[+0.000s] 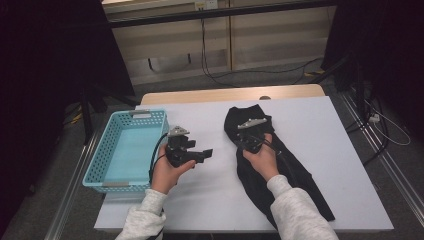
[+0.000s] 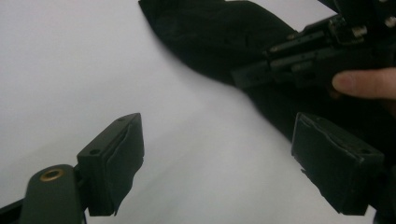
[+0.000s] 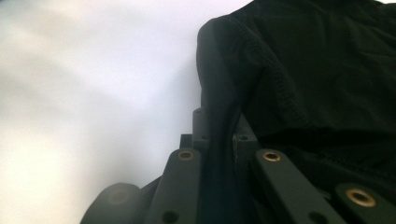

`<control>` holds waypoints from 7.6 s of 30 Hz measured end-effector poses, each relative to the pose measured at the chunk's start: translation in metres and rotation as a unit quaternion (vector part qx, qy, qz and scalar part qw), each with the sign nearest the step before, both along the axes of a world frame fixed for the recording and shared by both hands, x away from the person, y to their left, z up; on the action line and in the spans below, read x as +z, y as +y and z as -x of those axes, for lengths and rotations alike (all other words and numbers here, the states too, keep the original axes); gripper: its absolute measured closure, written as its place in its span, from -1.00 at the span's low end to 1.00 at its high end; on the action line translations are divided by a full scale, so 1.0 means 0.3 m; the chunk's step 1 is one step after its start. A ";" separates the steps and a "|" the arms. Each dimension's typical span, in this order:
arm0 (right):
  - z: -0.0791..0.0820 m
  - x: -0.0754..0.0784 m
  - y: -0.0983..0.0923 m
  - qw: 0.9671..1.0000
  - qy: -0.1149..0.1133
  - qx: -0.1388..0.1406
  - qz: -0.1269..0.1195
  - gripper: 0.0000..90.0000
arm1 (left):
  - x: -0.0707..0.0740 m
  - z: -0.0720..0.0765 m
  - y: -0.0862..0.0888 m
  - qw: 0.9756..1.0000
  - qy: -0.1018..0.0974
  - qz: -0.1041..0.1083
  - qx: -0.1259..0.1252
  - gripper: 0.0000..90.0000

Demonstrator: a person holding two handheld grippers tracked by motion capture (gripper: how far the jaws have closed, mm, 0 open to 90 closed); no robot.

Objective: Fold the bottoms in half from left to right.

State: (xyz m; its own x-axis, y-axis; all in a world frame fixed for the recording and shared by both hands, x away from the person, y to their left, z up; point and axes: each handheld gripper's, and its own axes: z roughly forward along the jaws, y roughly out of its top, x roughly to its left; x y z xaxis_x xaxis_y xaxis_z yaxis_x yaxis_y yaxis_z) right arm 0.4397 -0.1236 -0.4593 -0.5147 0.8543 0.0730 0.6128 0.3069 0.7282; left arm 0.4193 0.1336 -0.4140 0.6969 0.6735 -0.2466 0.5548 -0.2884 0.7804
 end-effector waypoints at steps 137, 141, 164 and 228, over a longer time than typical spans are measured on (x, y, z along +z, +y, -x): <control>0.430 0.056 -0.523 0.998 0.004 -0.061 0.003 -0.36 | -0.073 -0.206 0.017 0.985 -0.024 -0.090 0.146 0.34; 0.429 0.061 -0.521 0.998 0.001 -0.057 0.002 -0.37 | -0.062 -0.237 -0.011 0.992 -0.032 -0.073 0.094 -0.10; 0.431 0.057 -0.491 0.999 -0.001 -0.035 -0.007 -0.39 | -0.140 -0.346 -0.119 0.993 0.022 -0.103 0.060 0.62; 0.441 0.057 -0.488 1.000 0.006 -0.023 -0.004 -0.44 | -0.106 -0.428 -0.078 0.995 -0.005 -0.057 0.085 0.38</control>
State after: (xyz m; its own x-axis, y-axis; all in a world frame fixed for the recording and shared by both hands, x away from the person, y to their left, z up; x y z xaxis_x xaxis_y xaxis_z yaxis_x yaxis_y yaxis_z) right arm 0.3073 -0.2699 -0.4421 -0.4747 0.8760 0.0858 0.6347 0.2731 0.7229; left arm 0.5476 0.1102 -0.4459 0.5717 0.8055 -0.1562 0.5964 -0.2772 0.7533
